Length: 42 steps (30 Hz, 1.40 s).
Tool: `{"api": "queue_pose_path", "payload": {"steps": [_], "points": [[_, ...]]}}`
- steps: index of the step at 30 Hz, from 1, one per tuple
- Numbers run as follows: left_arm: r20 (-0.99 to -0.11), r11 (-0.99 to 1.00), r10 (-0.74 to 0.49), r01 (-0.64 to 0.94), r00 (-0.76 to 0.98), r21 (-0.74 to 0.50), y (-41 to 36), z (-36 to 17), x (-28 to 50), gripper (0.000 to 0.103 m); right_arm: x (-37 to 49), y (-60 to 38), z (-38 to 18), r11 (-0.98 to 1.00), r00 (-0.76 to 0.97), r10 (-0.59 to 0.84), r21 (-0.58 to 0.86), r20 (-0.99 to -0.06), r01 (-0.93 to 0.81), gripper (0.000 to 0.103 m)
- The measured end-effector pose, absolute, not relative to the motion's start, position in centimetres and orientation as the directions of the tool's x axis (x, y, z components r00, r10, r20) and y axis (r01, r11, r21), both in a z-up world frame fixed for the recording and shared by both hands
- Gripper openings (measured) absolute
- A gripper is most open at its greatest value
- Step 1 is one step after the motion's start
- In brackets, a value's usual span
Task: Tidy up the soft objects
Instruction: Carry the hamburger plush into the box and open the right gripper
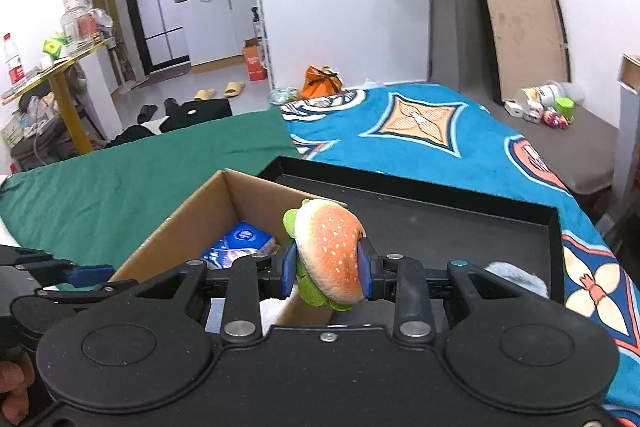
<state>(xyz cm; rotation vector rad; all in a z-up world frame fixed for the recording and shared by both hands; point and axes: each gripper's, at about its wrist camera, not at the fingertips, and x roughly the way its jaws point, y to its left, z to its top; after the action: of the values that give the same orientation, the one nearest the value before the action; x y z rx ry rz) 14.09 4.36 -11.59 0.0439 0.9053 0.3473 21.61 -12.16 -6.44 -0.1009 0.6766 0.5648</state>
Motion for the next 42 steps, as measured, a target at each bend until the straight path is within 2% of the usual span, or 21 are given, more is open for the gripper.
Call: {"api": "queue_pose_path", "payload": {"steps": [2, 5, 14, 17, 19, 31, 33, 38, 42], "points": [[-0.764, 0.945, 0.306, -0.277, 0.568, 0.172, 4.5, -11.6, 14.0, 0.016, 21.4, -11.7, -6.3, 0.838, 0.631, 0.475, 0.096, -0.614, -0.537, 0.03], [-0.765, 0.947, 0.294, -0.283, 0.573, 0.152, 4.8, -11.6, 13.9, 0.013, 20.9, -10.9, -6.5, 0.822, 0.617, 0.493, 0.094, -0.613, -0.562, 0.03], [-0.765, 0.949, 0.265, -0.301, 0.588, 0.097, 5.7, -11.6, 13.7, 0.011, 20.0, -8.7, -7.5, 0.783, 0.563, 0.516, 0.089, -0.646, -0.616, 0.031], [-0.765, 0.949, 0.26, -0.301, 0.59, 0.091, 5.9, -11.6, 13.7, 0.011, 19.8, -8.5, -7.8, 0.777, 0.535, 0.52, 0.109, -0.665, -0.62, 0.04], [-0.766, 0.95, 0.257, -0.3, 0.589, 0.088, 6.0, -11.7, 13.7, 0.011, 19.8, -8.8, -7.8, 0.781, 0.533, 0.52, 0.119, -0.668, -0.613, 0.056], [-0.775, 0.948, 0.271, -0.298, 0.571, 0.112, 5.9, -11.9, 14.0, 0.016, 20.9, -10.8, -8.3, 0.841, 0.583, 0.443, 0.091, -0.681, -0.534, 0.057], [-0.777, 0.948, 0.27, -0.298, 0.568, 0.111, 5.9, -11.9, 14.0, 0.019, 21.1, -11.0, -8.5, 0.847, 0.586, 0.429, 0.081, -0.688, -0.525, 0.057], [-0.769, 0.945, 0.285, -0.302, 0.572, 0.126, 5.8, -11.7, 13.8, 0.044, 21.4, -11.7, -8.9, 0.861, 0.601, 0.4, 0.058, -0.692, -0.506, 0.057], [-0.76, 0.945, 0.299, -0.289, 0.577, 0.153, 5.3, -11.7, 13.8, 0.049, 21.9, -12.6, -9.3, 0.876, 0.613, 0.375, 0.05, -0.695, -0.479, 0.059]]}}
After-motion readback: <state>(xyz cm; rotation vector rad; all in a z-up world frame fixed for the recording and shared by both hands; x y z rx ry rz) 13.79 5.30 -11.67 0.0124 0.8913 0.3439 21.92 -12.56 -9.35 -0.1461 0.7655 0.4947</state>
